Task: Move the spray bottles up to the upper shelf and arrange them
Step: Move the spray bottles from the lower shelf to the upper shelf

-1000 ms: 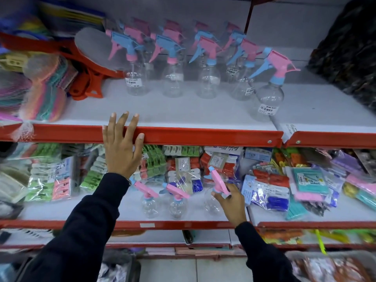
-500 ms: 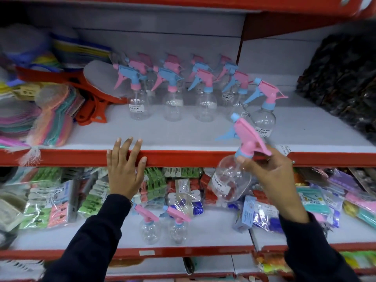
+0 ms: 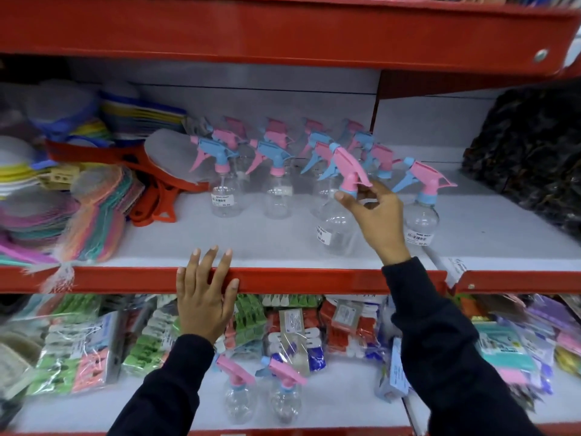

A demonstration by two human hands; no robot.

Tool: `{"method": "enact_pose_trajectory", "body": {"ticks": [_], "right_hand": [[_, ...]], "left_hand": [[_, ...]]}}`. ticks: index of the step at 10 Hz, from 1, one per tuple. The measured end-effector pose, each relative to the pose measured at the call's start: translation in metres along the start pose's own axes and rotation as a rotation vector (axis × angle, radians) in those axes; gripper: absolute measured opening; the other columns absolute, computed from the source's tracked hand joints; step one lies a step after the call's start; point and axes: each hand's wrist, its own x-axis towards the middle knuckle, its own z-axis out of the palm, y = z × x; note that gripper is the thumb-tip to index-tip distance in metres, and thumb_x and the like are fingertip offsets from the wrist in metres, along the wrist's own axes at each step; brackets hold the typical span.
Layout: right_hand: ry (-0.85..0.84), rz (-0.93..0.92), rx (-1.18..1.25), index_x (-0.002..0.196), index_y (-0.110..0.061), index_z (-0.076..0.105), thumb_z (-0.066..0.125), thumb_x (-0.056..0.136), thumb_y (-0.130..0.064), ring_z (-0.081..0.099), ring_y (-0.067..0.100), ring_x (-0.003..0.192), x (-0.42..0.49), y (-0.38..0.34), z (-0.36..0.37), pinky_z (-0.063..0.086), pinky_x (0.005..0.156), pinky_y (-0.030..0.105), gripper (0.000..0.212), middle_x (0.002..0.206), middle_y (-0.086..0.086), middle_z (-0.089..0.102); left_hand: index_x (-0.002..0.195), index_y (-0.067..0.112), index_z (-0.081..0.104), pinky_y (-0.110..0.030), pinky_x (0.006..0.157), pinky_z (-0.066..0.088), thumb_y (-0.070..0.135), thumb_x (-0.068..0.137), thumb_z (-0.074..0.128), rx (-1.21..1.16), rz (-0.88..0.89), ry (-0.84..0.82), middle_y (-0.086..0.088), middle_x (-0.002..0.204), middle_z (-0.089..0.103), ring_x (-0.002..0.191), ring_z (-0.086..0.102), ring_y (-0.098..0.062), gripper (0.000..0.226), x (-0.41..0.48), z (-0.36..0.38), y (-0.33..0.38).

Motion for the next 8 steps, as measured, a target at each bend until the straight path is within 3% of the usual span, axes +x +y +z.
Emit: {"method": "enact_pose_trajectory", "body": {"ticks": [1, 3, 6, 7, 8], "right_hand": [[0.004, 0.014, 0.017, 0.094, -0.012, 0.064, 0.076, 0.074, -0.021, 0.057, 0.018, 0.079, 0.006, 0.016, 0.015, 0.045, 0.064, 0.012, 0.025, 0.092, 0.011, 0.064], [-0.014, 0.044, 0.0, 0.102, -0.007, 0.066, 0.075, 0.076, -0.017, 0.056, 0.001, 0.079, 0.012, 0.022, 0.023, 0.041, 0.062, 0.001, 0.029, 0.1, 0.006, 0.054], [-0.027, 0.025, -0.069, 0.089, -0.018, 0.064, 0.071, 0.079, -0.017, 0.06, 0.006, 0.077, 0.016, 0.026, 0.013, 0.039, 0.067, 0.001, 0.013, 0.095, 0.006, 0.068], [-0.039, 0.051, -0.077, 0.099, -0.011, 0.067, 0.07, 0.08, -0.017, 0.059, -0.008, 0.075, 0.015, 0.028, 0.013, 0.037, 0.067, -0.001, 0.02, 0.103, 0.008, 0.07], [0.009, 0.064, -0.063, 0.114, -0.014, 0.062, 0.069, 0.081, -0.024, 0.061, 0.002, 0.09, 0.001, 0.021, 0.009, 0.04, 0.072, 0.001, 0.035, 0.11, 0.001, 0.068]], "left_hand": [[0.136, 0.024, 0.039, -0.037, 0.116, 0.005, 0.046, 0.098, 0.023, 0.005, 0.006, 0.021, -0.003, 0.14, 0.039, 0.145, 0.004, -0.009, 0.047, -0.001, 0.003, -0.001], [0.135, 0.023, 0.04, -0.037, 0.117, 0.003, 0.045, 0.098, 0.024, 0.025, 0.031, 0.062, -0.004, 0.14, 0.039, 0.145, 0.005, -0.011, 0.046, -0.002, 0.008, -0.004], [0.135, 0.024, 0.039, -0.038, 0.116, 0.005, 0.045, 0.098, 0.024, 0.036, 0.03, 0.071, -0.003, 0.139, 0.039, 0.145, 0.006, -0.011, 0.046, -0.001, 0.009, -0.004], [0.135, 0.024, 0.039, -0.038, 0.117, 0.005, 0.045, 0.098, 0.024, 0.037, 0.03, 0.062, -0.003, 0.139, 0.039, 0.145, 0.005, -0.011, 0.046, -0.001, 0.008, -0.003], [0.136, 0.024, 0.039, -0.037, 0.117, 0.004, 0.046, 0.098, 0.023, 0.025, 0.017, 0.046, -0.003, 0.14, 0.039, 0.145, 0.005, -0.01, 0.046, -0.001, 0.005, -0.002]]}}
